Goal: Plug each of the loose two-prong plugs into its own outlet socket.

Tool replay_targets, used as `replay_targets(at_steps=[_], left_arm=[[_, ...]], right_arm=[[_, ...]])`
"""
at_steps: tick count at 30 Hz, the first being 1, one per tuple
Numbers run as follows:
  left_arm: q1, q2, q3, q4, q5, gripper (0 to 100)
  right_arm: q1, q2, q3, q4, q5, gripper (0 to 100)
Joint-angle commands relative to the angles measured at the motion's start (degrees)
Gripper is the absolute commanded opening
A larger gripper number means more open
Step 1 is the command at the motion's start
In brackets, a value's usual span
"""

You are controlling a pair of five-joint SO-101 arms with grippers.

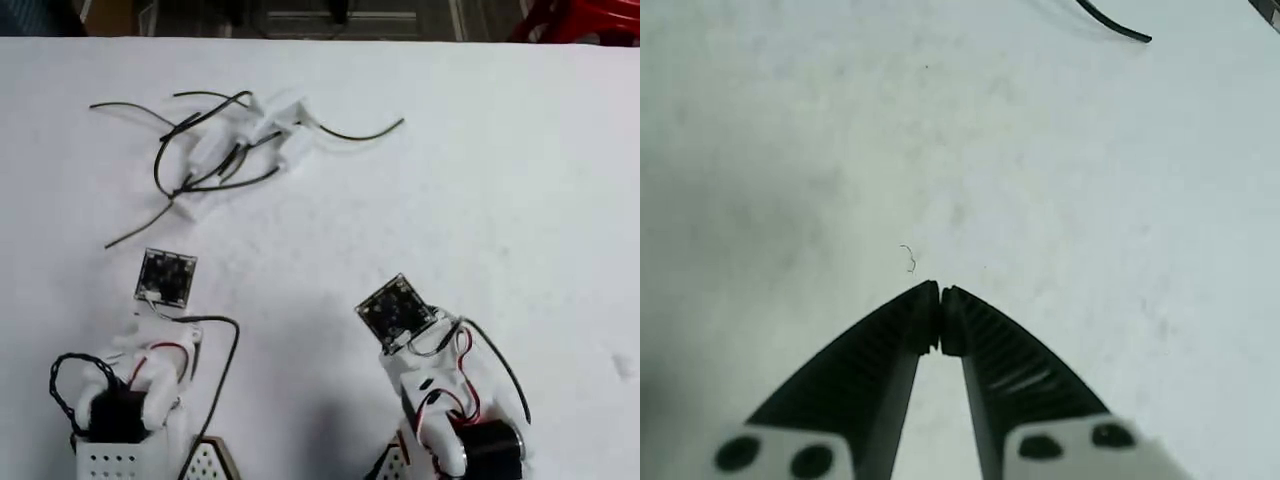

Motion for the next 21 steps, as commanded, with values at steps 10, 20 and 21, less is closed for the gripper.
replay_targets(at_steps=[10, 20, 21], left_arm=[[0.13, -0.31, -0.26, -1.14, 15.38, 4], [-0.57, -0.31, 8.88, -5.54, 10.29, 4], [-0.92, -0.31, 9.41, -5.71, 10.9, 4]], right_arm=[[0.57, -0.22, 3.25, -5.76, -18.2, 1.9], [5.93, -0.22, 18.29, -16.31, -18.11, 2.0], [6.11, -0.22, 20.4, -17.63, -18.11, 2.0]])
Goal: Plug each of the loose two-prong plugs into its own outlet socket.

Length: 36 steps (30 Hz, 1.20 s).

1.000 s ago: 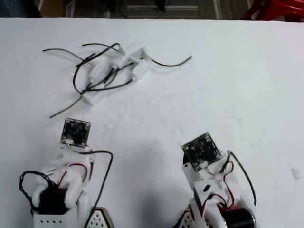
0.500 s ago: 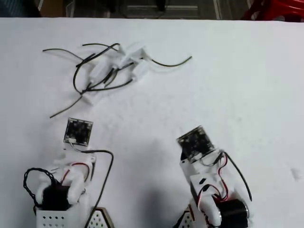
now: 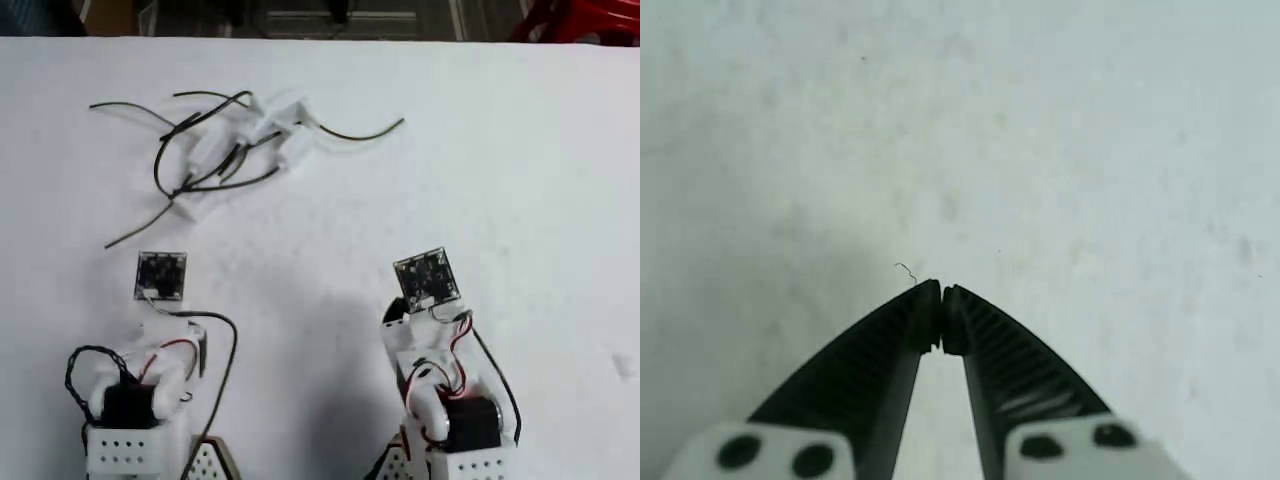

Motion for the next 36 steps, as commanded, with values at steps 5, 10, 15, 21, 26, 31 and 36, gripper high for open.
replay_targets(at_steps=[5, 10, 15, 21, 26, 31, 36], left_arm=[[-1.1, -0.75, 0.62, 0.0, 1.14, 4], [-1.1, -0.75, 0.62, 0.0, 1.05, 4], [-1.1, -0.75, 0.62, 0.0, 0.09, 4], [-0.84, -0.75, 0.62, 0.0, -2.9, 4], [-1.1, -0.75, 0.62, 0.0, -0.97, 4], [-1.1, -0.75, 0.62, 0.0, -0.97, 4], [-1.1, -0.75, 0.62, 0.0, -0.97, 4]], right_arm=[[0.84, -0.13, 8.79, -5.76, 0.97, 2.1], [0.75, -0.13, 8.79, 1.36, 9.67, 2.1], [1.27, -0.13, 8.79, 3.21, 7.12, 1.9], [1.36, -0.13, 8.79, 3.21, 6.33, 1.9], [2.24, -0.04, 8.79, 3.21, 6.24, 1.9], [10.07, -0.04, 8.79, 3.3, 3.52, 1.9], [15.34, -0.04, 8.79, 3.3, -11.16, 1.9]])
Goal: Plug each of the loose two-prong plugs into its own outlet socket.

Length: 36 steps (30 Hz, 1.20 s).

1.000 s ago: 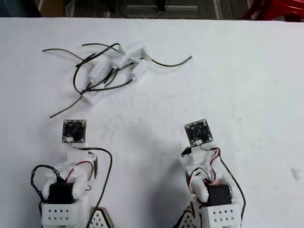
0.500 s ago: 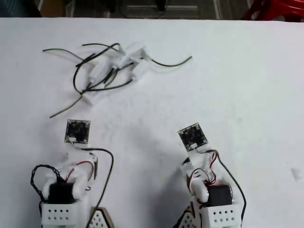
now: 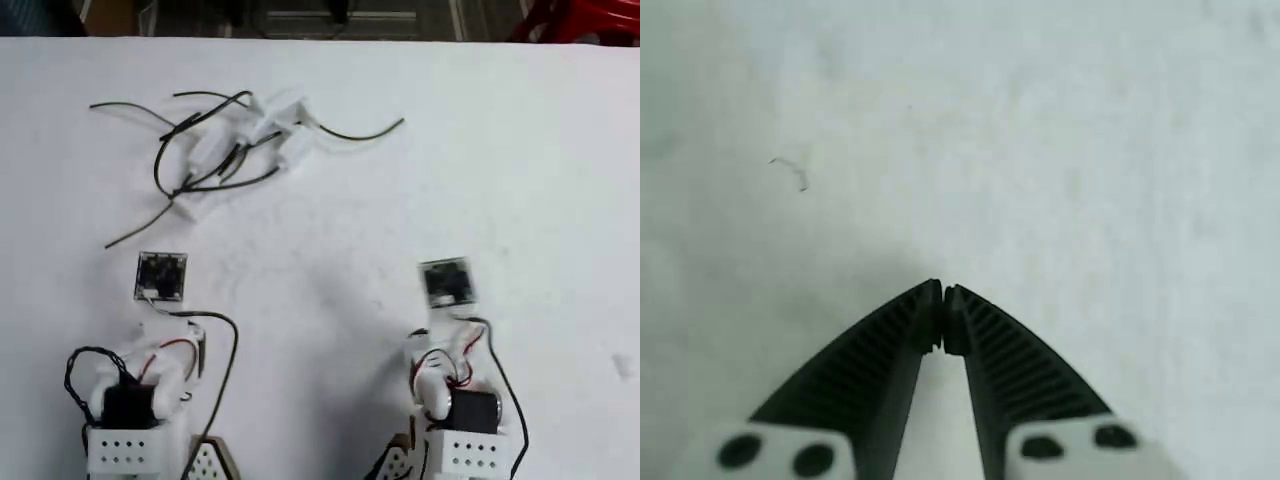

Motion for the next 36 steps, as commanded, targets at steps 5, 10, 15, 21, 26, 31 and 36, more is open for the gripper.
replay_targets(at_steps=[5, 10, 15, 21, 26, 31, 36], left_arm=[[-0.48, -0.22, -0.18, 0.26, 0.53, 4], [-0.48, -0.22, -0.18, 0.26, 0.53, 4], [-0.22, -0.22, -0.18, 0.26, 0.62, 4], [-0.31, -0.22, -0.18, 0.26, 0.62, 4], [-0.22, -0.22, -0.18, 0.26, 0.53, 4], [-0.22, -0.22, -0.18, 0.26, 0.53, 4], [-0.13, -0.22, -0.18, 0.26, 0.53, 4]], right_arm=[[3.91, -0.48, 0.62, 0.4, -0.88, 1.9], [5.67, -0.48, 0.62, 0.4, 1.58, 1.9], [5.32, -0.48, 0.62, 0.48, 1.58, 1.9], [5.32, -0.48, 0.62, 0.48, 1.58, 1.9], [5.41, -0.48, 0.62, 0.48, -1.85, 1.9], [5.41, -0.48, 0.62, 0.4, -9.23, 1.9], [1.63, -0.48, 0.62, 0.4, -9.23, 1.9]])
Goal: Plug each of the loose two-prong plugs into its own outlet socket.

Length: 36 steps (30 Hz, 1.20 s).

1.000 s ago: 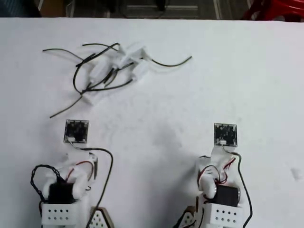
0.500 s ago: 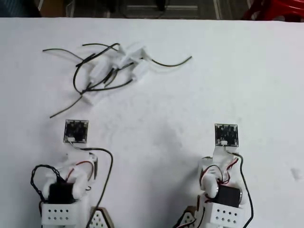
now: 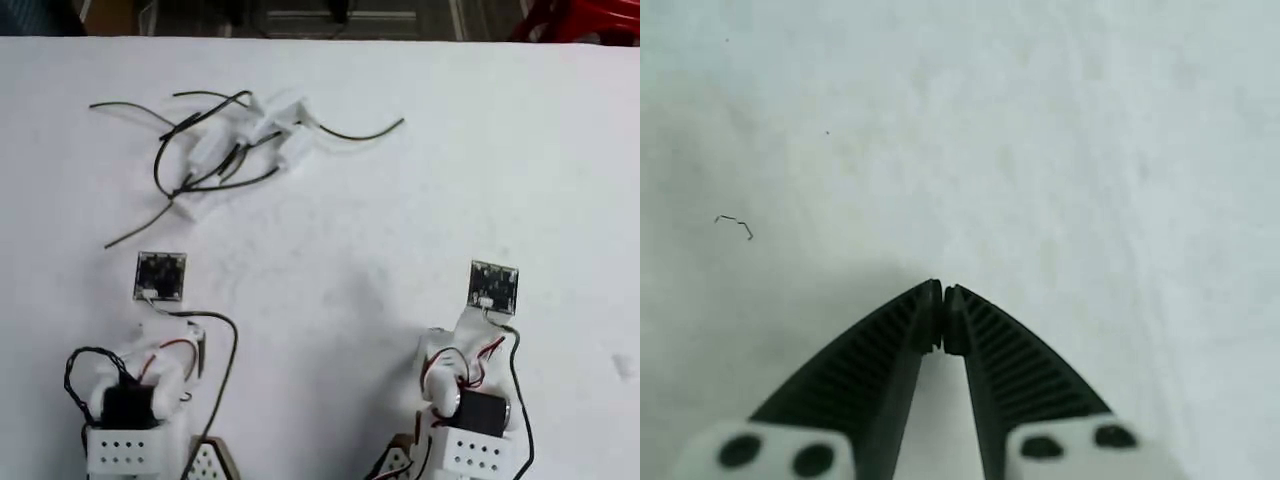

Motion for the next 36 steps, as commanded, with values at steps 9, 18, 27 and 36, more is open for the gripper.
replay_targets(at_steps=[9, 18, 27, 36], left_arm=[[-0.4, -0.22, -0.18, 0.26, 0.18, 4], [-0.4, -0.22, -0.18, 0.26, 0.18, 4], [-0.4, -0.22, -0.18, 0.26, 0.53, 4], [-0.4, -0.22, -0.18, 0.26, 0.62, 4]], right_arm=[[-16.31, -0.48, 0.62, 0.22, -0.44, 1.9], [-16.31, -0.48, 0.62, 0.31, -0.44, 1.9], [-16.31, -0.48, 0.62, 0.31, -0.44, 1.9], [-12.7, -0.48, 0.62, 0.31, -0.44, 1.9]])
